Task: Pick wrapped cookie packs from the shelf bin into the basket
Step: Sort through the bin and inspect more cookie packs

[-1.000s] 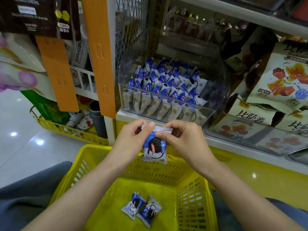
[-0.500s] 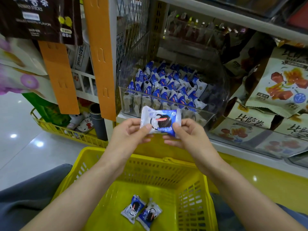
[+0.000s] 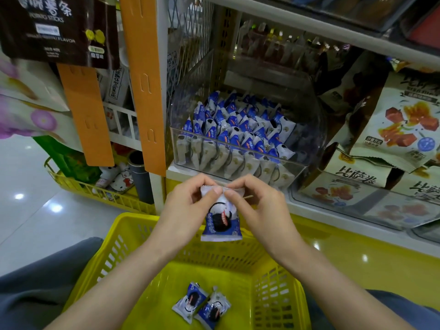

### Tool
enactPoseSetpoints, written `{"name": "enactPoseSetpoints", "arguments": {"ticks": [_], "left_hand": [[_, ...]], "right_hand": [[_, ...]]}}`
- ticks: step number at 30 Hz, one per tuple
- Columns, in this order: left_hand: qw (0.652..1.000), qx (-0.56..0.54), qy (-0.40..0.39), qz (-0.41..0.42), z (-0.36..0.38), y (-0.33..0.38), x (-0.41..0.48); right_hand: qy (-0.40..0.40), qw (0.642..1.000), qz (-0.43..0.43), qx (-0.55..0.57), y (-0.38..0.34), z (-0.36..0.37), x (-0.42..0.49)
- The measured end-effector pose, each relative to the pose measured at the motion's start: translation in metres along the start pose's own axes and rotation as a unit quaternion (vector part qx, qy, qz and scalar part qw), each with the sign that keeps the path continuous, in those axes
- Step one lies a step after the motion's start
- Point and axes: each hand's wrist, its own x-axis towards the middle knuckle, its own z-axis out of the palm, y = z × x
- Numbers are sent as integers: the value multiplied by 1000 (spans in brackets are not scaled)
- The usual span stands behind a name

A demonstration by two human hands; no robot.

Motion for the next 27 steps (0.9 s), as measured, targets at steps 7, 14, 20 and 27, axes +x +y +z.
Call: {"name": "enactPoseSetpoints", "arguments": {"ticks": [7,14,20,27], "left_hand": [[988,-89,-81,-94,-2,11,2],[989,-89,-66,-95,-5,20,5],[992,-108,28,-50,-25,27,22],[979,-178,87,-42,-53,32,39]], "right_hand": [[72,997,-15,5,-1,-2,3],[61,961,123,240,-6,-6,18],[56,996,9,69,-14,-13,60],[89,983,15,-159,18,-26,190]]}}
